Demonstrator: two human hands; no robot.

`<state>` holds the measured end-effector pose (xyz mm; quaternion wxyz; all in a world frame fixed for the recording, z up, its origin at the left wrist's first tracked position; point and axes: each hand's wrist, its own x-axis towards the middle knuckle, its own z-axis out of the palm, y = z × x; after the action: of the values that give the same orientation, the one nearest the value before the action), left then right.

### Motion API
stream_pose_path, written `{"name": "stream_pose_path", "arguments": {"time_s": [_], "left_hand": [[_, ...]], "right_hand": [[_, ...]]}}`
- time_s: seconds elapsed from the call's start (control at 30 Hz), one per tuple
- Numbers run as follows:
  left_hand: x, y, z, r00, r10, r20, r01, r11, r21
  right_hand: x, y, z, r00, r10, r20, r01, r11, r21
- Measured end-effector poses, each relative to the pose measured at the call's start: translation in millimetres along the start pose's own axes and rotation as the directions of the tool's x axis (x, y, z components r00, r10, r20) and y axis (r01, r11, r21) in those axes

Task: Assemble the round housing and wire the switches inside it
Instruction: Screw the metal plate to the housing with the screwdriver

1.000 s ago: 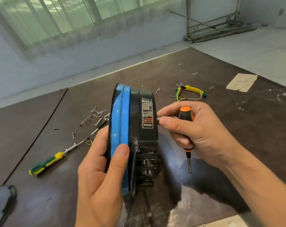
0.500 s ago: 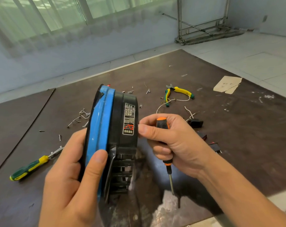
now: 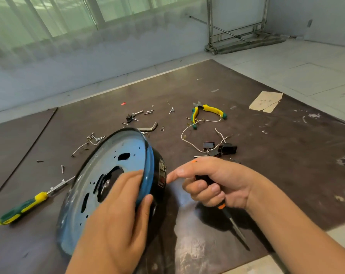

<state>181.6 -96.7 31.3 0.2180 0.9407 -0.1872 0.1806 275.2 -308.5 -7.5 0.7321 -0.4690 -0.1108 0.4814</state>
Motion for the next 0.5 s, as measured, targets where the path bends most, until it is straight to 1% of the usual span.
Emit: {"name": "stream_pose_path", "arguments": {"time_s": [0.1, 0.2, 0.27, 0.33, 0.4, 0.47, 0.5], "left_hand": [[0, 2, 15, 0.995, -0.054, 0.085, 0.048, 0.996, 0.081], [0, 3, 26, 0.986, -0.035, 0.165, 0.005, 0.983, 0.183], [3, 8, 32, 0.974, -0.058, 0.218, 0.013, 0.98, 0.2], [2, 5, 36, 0.968, -0.094, 0.231, 0.046, 0.978, 0.202], [1, 5, 36, 0.965, -0.088, 0.246, 0.037, 0.978, 0.203], [1, 6, 35, 0.95, -0.095, 0.296, 0.013, 0.963, 0.268], [0, 7, 34, 0.951, -0.101, 0.293, 0.014, 0.958, 0.286]], "right_hand": [[7, 7, -7, 0.993, 0.115, -0.016, -0.115, 0.993, -0.008], [12, 12, -12, 0.978, 0.198, -0.057, -0.198, 0.98, 0.017], [15, 16, -13, 0.968, 0.231, -0.1, -0.233, 0.972, -0.006], [16, 17, -13, 0.96, 0.228, -0.164, -0.246, 0.965, -0.093], [15, 16, -14, 0.953, 0.212, -0.216, -0.253, 0.95, -0.184], [11, 14, -18, 0.941, 0.162, -0.298, -0.259, 0.909, -0.326], [9, 12, -20, 0.933, 0.117, -0.341, -0.258, 0.878, -0.404]]}}
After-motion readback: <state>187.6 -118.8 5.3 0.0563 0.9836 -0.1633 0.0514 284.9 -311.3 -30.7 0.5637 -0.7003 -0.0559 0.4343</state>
